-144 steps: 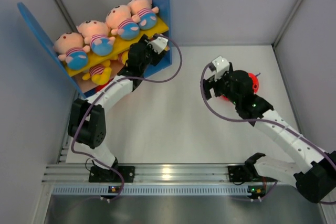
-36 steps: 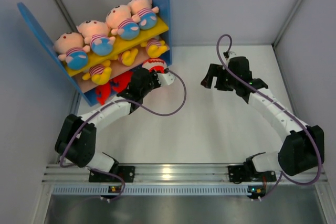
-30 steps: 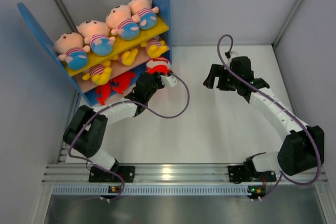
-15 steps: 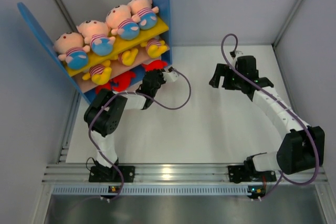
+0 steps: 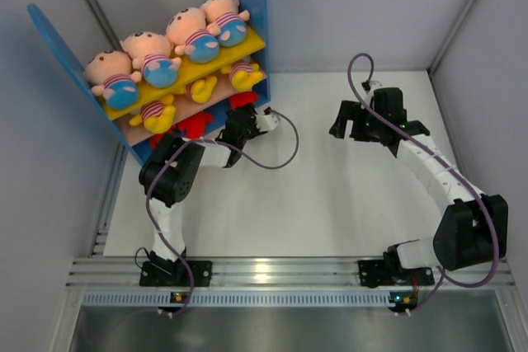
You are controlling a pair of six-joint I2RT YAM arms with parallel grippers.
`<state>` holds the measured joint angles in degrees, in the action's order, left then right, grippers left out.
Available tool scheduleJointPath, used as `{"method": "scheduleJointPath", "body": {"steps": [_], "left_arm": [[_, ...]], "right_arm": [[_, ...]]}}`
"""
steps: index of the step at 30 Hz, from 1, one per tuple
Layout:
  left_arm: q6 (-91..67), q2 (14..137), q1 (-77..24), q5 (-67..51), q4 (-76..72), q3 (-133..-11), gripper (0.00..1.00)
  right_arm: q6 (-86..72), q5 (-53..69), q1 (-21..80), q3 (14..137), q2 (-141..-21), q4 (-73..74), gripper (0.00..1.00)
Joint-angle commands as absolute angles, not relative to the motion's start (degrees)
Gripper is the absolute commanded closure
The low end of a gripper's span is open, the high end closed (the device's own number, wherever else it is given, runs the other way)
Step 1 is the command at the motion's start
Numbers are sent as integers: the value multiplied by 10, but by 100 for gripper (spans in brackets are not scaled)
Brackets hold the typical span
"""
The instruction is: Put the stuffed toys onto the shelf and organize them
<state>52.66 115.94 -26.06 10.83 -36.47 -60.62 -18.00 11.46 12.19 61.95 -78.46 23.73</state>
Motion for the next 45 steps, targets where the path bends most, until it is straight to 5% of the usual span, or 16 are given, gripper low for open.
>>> {"method": "scheduleJointPath", "body": {"steps": [1, 9, 17, 25, 38, 45], "left_arm": [[533, 1116, -262, 89, -347, -579, 29], [484, 1053, -291, 98, -215, -574, 31], [289, 1005, -337, 30, 192, -715, 30], [263, 871, -352, 38, 388, -770, 30], [266, 382, -276, 192, 420, -376, 25], [244, 226, -122, 248, 387, -256, 19]], "right_arm": [[-173, 133, 113, 652, -780, 233, 10], [-184, 149, 113, 647, -772, 235, 10], [-193, 151, 113, 635, -737, 242, 10], [-200, 161, 113, 624, -698, 250, 11], [-180, 127, 111, 564, -638, 265, 10], [-176, 84, 109, 477, -581, 256, 9]]}}
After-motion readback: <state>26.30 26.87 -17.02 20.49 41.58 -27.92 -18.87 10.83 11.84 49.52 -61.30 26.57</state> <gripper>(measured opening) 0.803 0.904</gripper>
